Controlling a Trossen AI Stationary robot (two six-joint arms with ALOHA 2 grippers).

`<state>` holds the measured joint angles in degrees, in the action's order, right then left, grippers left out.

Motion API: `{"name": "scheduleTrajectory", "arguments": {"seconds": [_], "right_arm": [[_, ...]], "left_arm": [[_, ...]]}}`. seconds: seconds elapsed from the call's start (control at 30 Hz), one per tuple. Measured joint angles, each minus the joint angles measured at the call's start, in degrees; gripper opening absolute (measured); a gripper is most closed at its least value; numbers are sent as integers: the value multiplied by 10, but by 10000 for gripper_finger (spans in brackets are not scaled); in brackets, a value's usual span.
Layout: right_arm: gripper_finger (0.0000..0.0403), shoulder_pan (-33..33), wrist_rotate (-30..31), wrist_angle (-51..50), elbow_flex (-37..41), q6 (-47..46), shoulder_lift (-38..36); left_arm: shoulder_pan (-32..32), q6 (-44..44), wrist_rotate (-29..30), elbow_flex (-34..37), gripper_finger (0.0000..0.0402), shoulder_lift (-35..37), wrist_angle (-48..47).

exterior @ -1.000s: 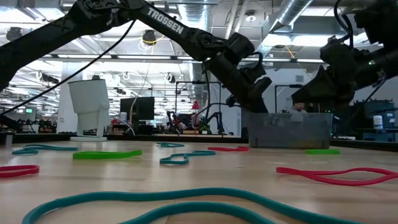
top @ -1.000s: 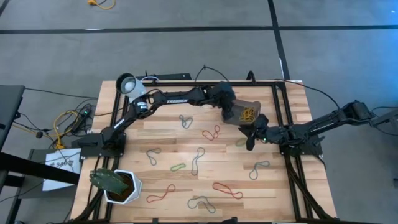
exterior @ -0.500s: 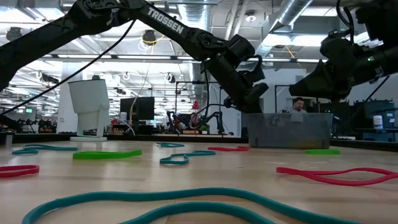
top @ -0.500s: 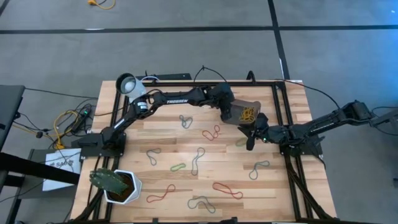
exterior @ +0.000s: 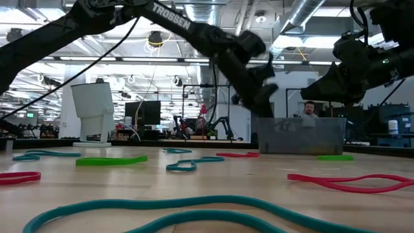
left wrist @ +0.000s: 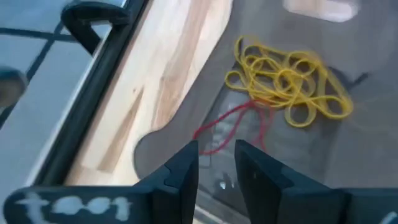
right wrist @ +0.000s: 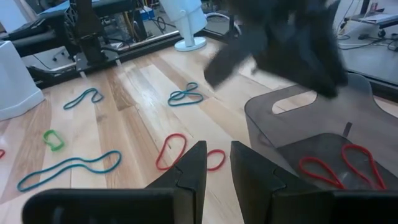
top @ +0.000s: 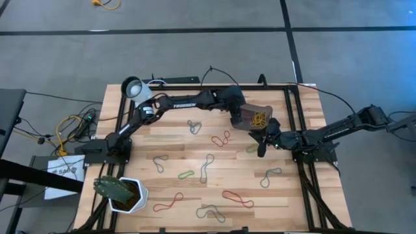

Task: Pick and place rubber bands into bin
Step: Put the red rubber band into the black container

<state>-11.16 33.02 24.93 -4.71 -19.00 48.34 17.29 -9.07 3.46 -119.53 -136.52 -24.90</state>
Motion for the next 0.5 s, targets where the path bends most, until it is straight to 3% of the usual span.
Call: {"name": "scheduleTrajectory", "arguments": {"seconds": [0.23,0.33,0.5], "right_arm": [[66,-6,-1,-2,0,-5,0],[66,-17,-1,21,0,-1,0],[66,-29,-2,116,0,68,-1]], "left_arm": [[-4,-54,0,-156,96,42,-255],[-7,-100,7,-119,96,110,-265],[-7,-99,44,-121,96,226,-331]]}}
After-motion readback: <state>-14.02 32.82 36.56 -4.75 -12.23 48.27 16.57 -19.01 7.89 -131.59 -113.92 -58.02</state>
